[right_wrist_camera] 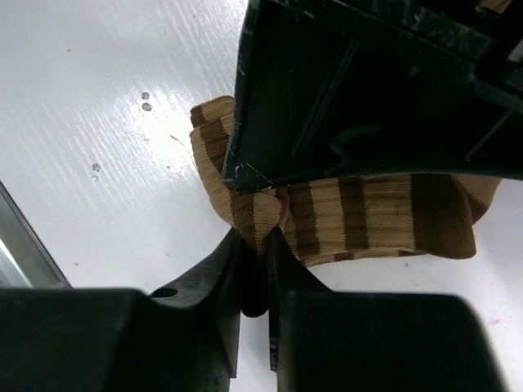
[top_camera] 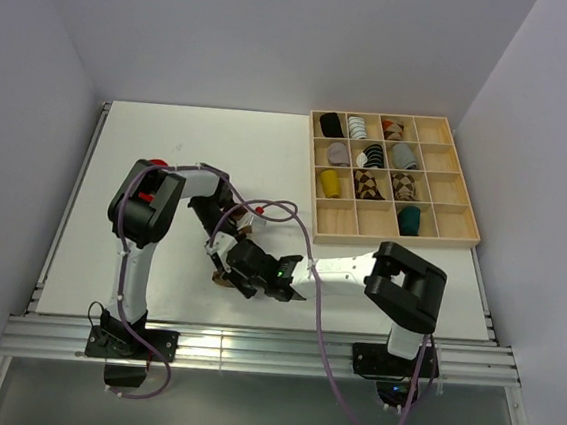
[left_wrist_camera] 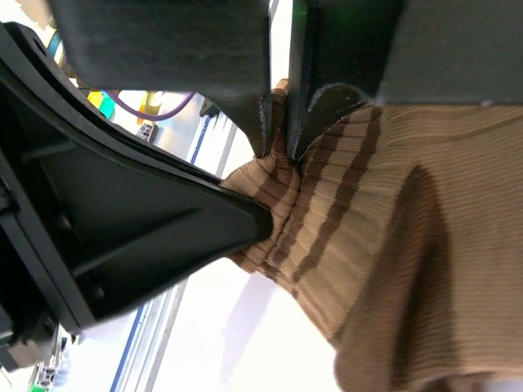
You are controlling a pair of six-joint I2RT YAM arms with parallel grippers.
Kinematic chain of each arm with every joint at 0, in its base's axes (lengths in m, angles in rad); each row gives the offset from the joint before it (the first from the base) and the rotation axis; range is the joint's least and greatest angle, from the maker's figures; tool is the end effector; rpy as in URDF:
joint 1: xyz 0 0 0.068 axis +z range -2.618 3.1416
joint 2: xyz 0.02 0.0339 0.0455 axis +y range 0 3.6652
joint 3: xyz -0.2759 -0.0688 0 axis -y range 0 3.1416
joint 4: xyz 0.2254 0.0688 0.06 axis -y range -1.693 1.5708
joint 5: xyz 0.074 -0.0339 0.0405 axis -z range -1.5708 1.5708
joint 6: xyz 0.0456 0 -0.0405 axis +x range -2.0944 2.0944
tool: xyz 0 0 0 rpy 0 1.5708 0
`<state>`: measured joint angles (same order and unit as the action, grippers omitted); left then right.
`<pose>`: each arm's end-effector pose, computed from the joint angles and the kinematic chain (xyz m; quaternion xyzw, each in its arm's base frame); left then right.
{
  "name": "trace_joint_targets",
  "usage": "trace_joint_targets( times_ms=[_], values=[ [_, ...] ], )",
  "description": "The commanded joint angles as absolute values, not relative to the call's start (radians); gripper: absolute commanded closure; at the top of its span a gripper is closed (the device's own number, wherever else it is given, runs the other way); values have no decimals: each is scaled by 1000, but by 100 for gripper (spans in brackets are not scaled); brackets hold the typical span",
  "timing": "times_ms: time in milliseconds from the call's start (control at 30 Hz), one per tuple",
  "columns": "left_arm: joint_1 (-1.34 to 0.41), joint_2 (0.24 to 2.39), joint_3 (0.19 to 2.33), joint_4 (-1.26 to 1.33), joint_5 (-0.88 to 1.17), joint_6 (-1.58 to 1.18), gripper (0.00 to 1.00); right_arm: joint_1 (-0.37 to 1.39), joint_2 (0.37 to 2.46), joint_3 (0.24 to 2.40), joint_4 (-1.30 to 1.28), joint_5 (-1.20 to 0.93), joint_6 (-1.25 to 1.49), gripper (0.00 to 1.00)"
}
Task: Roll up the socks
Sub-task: Roll the sock at the center of the board.
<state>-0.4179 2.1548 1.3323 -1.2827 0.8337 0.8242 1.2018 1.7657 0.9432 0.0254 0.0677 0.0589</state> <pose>0.2752 -0.1592 0.1293 -0.4262 -0.7794 0.4312 0.1577 0.1307 0.3293 0.1743 -0.4899 0.7854 0.1969 0.3231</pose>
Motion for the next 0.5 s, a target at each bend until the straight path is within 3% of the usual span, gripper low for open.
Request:
trace_joint_targets(
  times_ms=[0, 200, 467],
  values=[
    [-413, 2115, 1335, -1146, 781, 786, 85, 1194, 1810, 982, 37, 68, 113, 89],
    [-402, 2010, 1305, -1059, 804, 724, 78, 1086, 1844, 983, 6, -161, 210, 95],
    [-315, 1887, 1293, -936, 890, 602, 76, 924, 1876, 968, -9, -498, 304, 96]
  ],
)
